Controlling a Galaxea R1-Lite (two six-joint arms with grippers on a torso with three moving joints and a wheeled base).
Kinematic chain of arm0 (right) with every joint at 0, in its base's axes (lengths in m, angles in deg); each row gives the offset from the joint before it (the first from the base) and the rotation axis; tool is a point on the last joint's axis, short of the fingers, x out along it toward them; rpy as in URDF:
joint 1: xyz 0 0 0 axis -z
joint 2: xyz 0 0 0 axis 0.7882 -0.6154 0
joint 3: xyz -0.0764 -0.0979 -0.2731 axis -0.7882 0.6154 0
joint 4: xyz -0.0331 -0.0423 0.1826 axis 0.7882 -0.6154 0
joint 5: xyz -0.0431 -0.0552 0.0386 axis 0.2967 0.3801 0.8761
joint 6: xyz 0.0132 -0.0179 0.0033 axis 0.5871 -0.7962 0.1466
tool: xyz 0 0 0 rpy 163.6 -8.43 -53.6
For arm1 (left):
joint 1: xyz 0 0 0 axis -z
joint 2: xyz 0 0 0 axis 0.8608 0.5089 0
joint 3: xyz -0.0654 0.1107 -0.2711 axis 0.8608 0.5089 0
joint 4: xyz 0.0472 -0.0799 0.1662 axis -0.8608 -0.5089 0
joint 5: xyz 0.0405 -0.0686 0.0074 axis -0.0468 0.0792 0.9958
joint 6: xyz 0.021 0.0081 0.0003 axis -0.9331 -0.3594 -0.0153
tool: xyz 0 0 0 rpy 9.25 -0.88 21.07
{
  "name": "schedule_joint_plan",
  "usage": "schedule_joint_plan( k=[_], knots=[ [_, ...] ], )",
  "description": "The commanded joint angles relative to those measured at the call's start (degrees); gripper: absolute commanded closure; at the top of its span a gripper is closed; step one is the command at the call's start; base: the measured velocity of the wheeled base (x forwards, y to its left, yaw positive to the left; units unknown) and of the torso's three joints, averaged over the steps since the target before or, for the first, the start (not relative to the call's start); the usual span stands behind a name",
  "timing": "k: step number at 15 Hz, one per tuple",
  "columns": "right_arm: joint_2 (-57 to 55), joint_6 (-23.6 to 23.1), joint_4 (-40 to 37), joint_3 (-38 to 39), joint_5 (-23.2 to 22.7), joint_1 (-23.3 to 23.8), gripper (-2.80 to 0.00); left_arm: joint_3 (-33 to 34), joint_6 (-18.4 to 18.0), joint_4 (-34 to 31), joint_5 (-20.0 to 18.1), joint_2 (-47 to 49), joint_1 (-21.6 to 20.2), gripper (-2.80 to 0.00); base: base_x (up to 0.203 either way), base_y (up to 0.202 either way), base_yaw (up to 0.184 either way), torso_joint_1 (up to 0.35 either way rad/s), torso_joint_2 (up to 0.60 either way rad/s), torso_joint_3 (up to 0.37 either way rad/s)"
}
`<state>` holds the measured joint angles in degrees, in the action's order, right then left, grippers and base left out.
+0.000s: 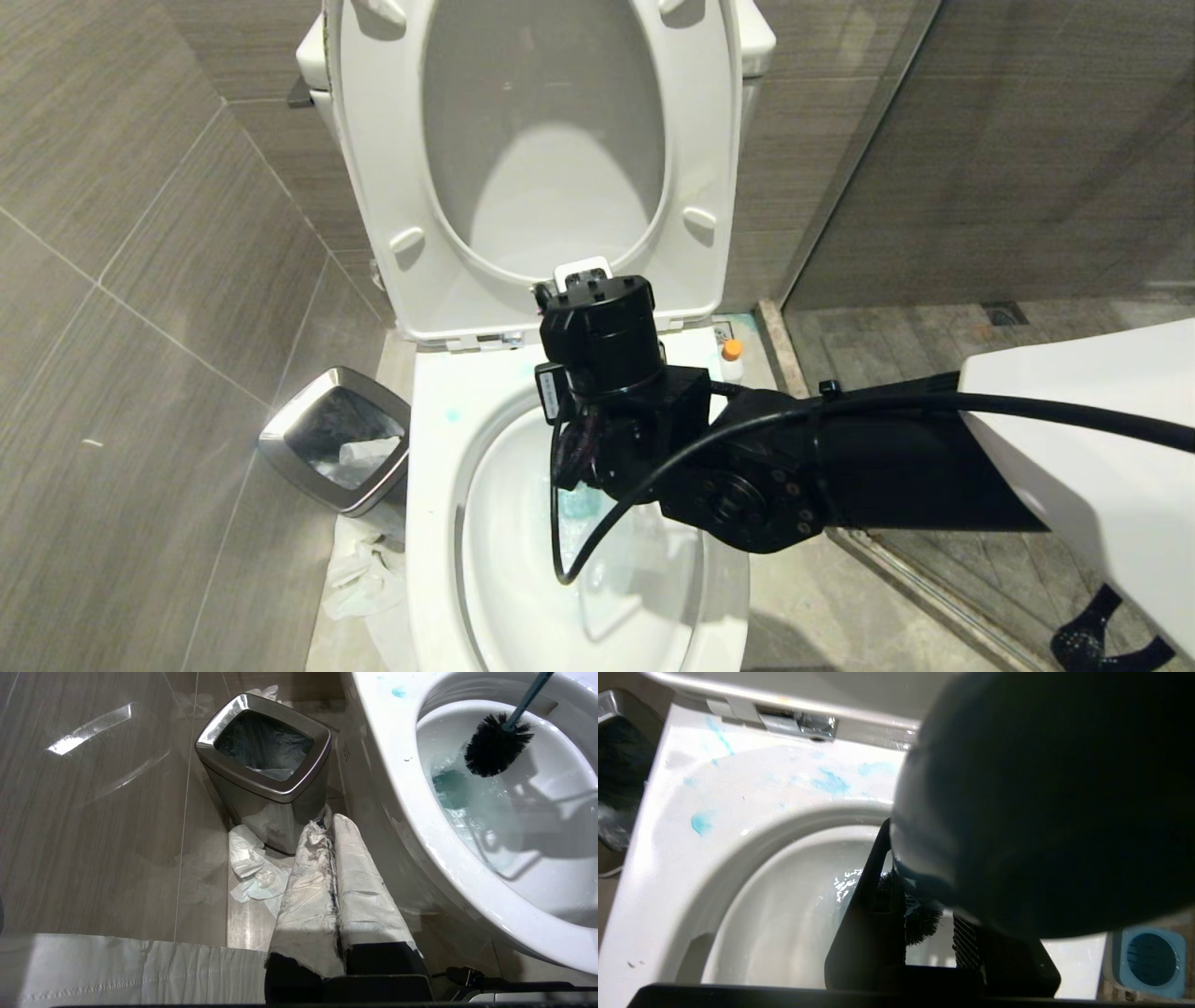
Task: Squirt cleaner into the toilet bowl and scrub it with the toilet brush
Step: Scrub the toilet bowl
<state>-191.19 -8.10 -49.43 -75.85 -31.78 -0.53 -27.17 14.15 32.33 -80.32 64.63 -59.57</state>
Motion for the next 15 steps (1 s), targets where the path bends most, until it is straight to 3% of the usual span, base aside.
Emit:
schedule_joint_plan(
  k=[1,9,15],
  knots=[
    [-2.55,0.02,0.11,-3.22,0.08,0.00,0.00,0.00,0.04,-0.03,0.06,0.04,-0.02,0.00,0.000,0.000,0.000,0.000,0.00,0.000],
    [-9.07,-0.26,-0.34,-10.26,0.08,-3.68,0.00,0.00,0.30,-0.07,0.06,0.00,-0.02,0.00,0.000,0.000,0.000,0.000,0.00,0.000],
    [-6.97,-0.07,-0.34,-7.38,0.44,-8.55,0.00,0.00,0.22,-0.07,0.06,0.01,-0.02,0.00,0.000,0.000,0.000,0.000,0.00,0.000]
  ],
)
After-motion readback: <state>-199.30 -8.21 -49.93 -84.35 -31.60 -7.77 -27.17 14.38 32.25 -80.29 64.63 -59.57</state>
